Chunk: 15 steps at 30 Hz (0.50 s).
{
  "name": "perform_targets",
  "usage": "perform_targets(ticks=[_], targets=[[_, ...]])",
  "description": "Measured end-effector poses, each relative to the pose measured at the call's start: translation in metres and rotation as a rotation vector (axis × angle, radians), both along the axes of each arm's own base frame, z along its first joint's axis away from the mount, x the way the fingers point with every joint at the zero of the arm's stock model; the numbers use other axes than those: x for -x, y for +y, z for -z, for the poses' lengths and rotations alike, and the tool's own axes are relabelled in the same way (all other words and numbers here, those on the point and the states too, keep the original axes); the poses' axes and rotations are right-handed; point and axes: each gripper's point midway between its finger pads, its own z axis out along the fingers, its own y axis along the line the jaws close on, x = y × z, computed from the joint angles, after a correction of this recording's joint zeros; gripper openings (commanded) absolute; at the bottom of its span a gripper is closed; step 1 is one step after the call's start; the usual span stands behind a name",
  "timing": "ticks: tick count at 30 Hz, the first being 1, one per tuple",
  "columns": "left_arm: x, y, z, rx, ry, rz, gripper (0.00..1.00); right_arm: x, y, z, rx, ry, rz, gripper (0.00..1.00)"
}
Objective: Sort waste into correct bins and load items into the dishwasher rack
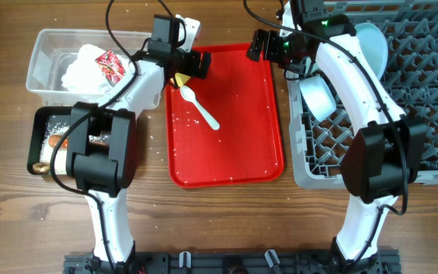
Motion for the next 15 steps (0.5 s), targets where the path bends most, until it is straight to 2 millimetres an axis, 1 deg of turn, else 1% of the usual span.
perform_targets(ticks=[5, 7, 8, 9, 10, 11, 12, 13, 14, 15], targets=[[0.005, 0.001, 0.003, 0.028, 0.045, -0.045, 0.95, -0.001, -0.001, 0.0, 0.003, -0.003, 0.002, 1.0], [0.015, 0.002, 0.005, 0.044, 0.104, -0.083, 0.92, -0.001, -0.001, 0.0, 0.006, -0.004, 0.003, 1.0], [0.022, 0.003, 0.002, 0.05, 0.135, -0.1, 0.92, -0.001, -0.001, 0.0, 0.007, -0.004, 0.003, 1.0], [0.033, 0.002, -0.006, 0.057, 0.17, -0.116, 0.93, -0.001, -0.001, 0.0, 0.007, -0.004, 0.004, 1.0], [0.037, -0.001, -0.012, 0.063, 0.173, -0.118, 0.99, -0.001, -0.001, 0.0, 0.007, -0.004, 0.004, 1.0], [0.046, -0.006, -0.022, 0.07, 0.191, -0.122, 0.99, -0.001, -0.001, 0.0, 0.009, -0.004, 0.004, 0.99], [0.049, -0.01, -0.03, 0.085, 0.189, -0.131, 0.99, -0.001, -0.002, 0.0, 0.009, -0.005, 0.005, 1.0], [0.05, -0.013, -0.034, 0.096, 0.187, -0.138, 0.94, -0.001, -0.002, 0.0, 0.009, -0.005, 0.005, 1.0], [0.053, -0.016, -0.044, 0.119, 0.19, -0.161, 0.87, -0.001, -0.002, 0.0, 0.01, -0.004, 0.004, 1.0], [0.055, -0.015, -0.051, 0.137, 0.194, -0.185, 0.87, -0.001, -0.002, 0.001, 0.01, -0.002, 0.004, 1.0]])
